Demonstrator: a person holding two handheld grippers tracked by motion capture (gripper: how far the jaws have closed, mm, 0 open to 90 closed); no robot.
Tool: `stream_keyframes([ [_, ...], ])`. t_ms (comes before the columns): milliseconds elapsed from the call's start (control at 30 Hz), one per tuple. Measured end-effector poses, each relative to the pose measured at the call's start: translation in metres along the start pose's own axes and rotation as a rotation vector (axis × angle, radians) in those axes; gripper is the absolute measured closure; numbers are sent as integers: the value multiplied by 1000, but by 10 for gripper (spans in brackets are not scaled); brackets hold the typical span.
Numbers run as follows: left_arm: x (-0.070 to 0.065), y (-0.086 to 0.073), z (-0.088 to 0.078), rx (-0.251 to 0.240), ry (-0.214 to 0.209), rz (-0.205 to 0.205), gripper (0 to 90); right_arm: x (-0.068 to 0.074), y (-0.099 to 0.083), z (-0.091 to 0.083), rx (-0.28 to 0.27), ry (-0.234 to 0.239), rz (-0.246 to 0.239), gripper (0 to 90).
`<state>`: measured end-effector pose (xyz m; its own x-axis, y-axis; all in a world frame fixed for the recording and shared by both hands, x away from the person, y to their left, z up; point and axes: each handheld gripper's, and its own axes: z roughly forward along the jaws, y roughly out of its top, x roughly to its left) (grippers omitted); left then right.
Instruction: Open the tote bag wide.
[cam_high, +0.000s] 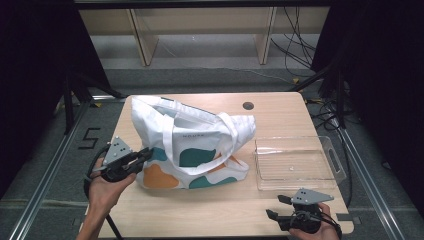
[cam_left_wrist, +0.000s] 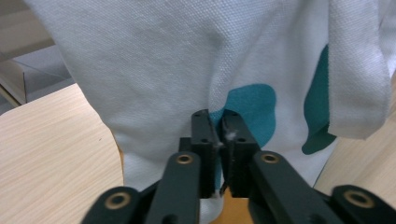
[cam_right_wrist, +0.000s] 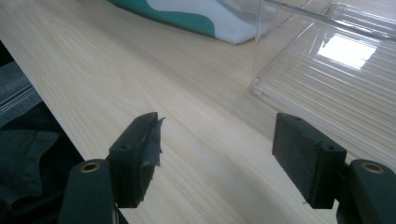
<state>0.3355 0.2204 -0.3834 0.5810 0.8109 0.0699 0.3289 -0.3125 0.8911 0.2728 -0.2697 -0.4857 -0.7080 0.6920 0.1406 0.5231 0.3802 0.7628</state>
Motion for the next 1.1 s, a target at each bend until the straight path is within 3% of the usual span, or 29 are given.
stream_keyframes([
  [100,-3,-1,-2,13,-8,22,878,-1,1,-1,12,10,-12,329],
  [167,-3,-4,-2,0,-11,7,878,-1,1,0,13,9,-13,329],
  [233,-1,-8,-2,-2,-21,17,879,0,1,-1,16,13,1,329],
  [333,-3,-15,-1,22,-35,23,883,0,1,-1,14,11,-1,329],
  [367,-4,-17,-1,33,-35,35,884,0,1,-1,14,10,0,329],
  [400,-6,-19,-1,45,-41,41,885,3,0,-1,15,8,35,329],
  [433,-7,-22,0,58,-46,50,885,2,0,-1,20,5,24,329],
  [467,-5,-24,3,54,-63,93,885,2,0,0,20,6,23,329],
  [567,-8,-35,12,66,-76,88,885,4,0,0,21,-2,35,329],
  [600,-8,-37,14,63,-77,70,884,4,0,0,15,-4,24,329],
  [767,-6,-32,12,42,-58,88,883,4,1,0,5,-11,31,329],
  [833,-7,-32,12,41,-47,62,882,6,6,0,-15,5,33,331],
  [867,-6,-32,13,33,-56,70,882,8,10,-1,-20,23,30,333],
  [967,-6,-33,14,40,-57,71,881,13,25,-6,-66,13,-11,347],
  [1000,-6,-33,14,41,-57,70,881,17,32,-9,-74,9,7,350],
  [1100,-6,-33,14,34,-64,66,880,21,53,-14,-124,-3,-4,354],
])
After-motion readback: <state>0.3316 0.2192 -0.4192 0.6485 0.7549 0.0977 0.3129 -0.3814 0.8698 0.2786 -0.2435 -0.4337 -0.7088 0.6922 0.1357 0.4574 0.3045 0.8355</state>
